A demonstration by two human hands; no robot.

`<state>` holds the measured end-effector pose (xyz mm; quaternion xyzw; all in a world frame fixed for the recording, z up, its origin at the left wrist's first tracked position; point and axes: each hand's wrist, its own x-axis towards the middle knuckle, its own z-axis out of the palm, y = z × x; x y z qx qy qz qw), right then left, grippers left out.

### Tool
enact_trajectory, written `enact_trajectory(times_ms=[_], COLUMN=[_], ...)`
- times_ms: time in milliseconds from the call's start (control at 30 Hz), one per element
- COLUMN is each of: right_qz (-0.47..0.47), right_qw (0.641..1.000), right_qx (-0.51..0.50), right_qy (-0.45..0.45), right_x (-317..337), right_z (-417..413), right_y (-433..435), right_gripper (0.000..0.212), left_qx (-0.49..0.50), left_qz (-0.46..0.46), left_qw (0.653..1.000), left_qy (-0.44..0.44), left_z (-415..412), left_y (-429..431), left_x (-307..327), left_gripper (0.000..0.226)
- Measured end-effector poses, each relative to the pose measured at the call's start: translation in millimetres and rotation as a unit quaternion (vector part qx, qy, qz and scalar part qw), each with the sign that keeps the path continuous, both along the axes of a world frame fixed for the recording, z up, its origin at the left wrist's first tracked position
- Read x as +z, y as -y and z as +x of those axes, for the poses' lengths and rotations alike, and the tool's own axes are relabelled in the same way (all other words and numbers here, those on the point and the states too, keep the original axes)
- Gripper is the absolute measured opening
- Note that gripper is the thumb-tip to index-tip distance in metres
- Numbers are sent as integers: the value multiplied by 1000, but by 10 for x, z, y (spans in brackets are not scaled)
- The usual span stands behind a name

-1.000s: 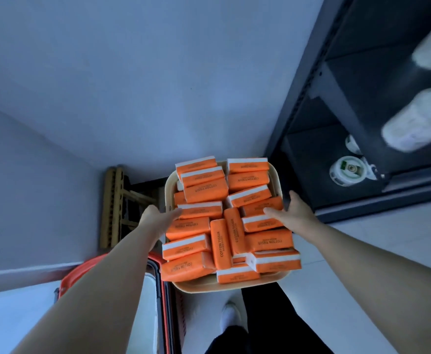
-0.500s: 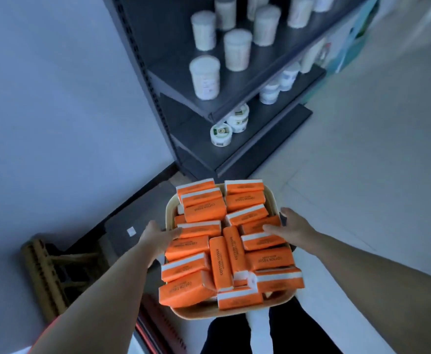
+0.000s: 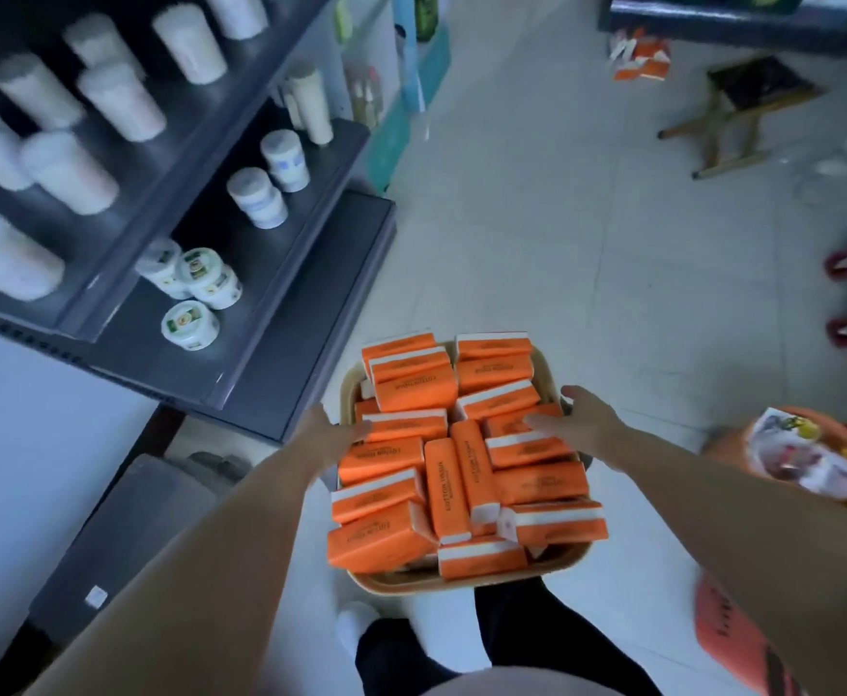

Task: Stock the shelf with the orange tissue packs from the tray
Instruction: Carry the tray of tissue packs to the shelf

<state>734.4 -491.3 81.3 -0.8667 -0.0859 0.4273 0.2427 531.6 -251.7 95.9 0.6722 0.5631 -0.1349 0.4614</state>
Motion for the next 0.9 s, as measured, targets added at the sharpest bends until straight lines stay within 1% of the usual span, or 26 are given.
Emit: enact_trajectory(times_ms=[33,133,267,400,533,700,800,900], right_qz=[2,2,18,33,53,57,54,62], right_qw=[1000,999,997,993,987,981,978,974], right_qx=[-6,-27,-63,-99,-137,-174,-190,-207], right_qy=[7,25,43,55,60,70,64,73], right_x=[30,139,291,401,420,410,481,589], right_z=[187,762,1474,2147,2852,3875,4510,5152], right_y=[90,320,525,595,565,369,243,155], right_gripper=[73,76,69,67,68,67,64,64], left_qx=[-5,-19,-49,-81,-109,-138,-156,-175], left_qz=[0,2,11,27,47,36,30,35], left_qw=[1000,999,997,993,990,985,983,979], left_qy=[6,32,57,82,82,94,93,93], left_z=[237,942,1833,2712,3602,4811,5568,6315], left_y=[72,232,328,332,205,-77,-246,-385], left_x=[32,117,242,349,339,254,295,407], left_gripper=[94,97,101,99,96,96,95,94])
